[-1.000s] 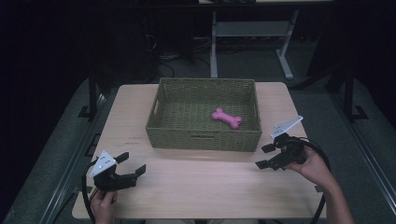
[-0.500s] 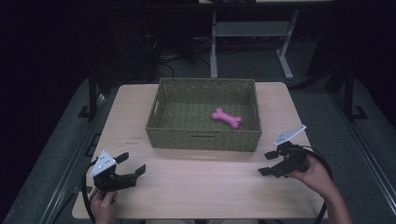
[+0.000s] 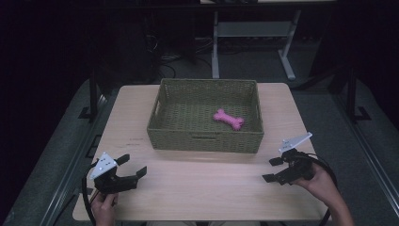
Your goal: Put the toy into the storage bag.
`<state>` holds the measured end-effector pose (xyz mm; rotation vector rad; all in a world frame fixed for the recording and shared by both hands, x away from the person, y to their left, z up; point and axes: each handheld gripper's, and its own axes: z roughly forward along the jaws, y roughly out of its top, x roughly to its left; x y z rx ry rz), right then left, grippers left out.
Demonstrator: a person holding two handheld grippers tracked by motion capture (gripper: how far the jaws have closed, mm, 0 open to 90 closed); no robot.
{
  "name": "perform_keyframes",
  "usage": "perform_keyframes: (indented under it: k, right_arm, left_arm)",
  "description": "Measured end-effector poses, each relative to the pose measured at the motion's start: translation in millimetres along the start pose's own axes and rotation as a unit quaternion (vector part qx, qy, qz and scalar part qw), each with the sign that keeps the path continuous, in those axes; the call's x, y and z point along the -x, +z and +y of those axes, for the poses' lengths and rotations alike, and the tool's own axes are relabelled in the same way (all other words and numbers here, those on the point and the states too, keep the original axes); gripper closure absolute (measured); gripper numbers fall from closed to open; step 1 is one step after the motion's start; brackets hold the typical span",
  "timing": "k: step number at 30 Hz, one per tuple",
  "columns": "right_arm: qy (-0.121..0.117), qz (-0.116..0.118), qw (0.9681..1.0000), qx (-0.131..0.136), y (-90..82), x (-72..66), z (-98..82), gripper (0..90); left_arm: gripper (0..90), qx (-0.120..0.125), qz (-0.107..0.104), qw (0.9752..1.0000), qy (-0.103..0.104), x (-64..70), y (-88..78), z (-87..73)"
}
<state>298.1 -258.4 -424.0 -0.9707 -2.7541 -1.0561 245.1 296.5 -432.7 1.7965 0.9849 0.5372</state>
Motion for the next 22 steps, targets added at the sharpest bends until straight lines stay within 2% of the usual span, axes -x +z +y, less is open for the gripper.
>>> perform_keyframes:
  k: [8, 19, 22]
  right_arm:
    - [0.003, -0.004, 1.0000, 0.008, 1.8, -8.9, -12.7, 23.9]
    - [0.007, -0.008, 0.9998, 0.017, 4.5, -14.0, -23.7, 23.8]
    - [0.008, -0.012, 0.9997, 0.021, 5.1, -15.5, -25.6, 22.6]
  left_arm:
    - [13.8, 0.003, 0.000, 1.0000, -0.001, 1.3, -1.4, -0.3]
    - [13.8, 0.005, 0.002, 1.0000, -0.005, 0.7, -2.3, -0.8]
    - [13.8, 0.004, 0.000, 1.0000, 0.000, 1.2, -2.6, -0.5]
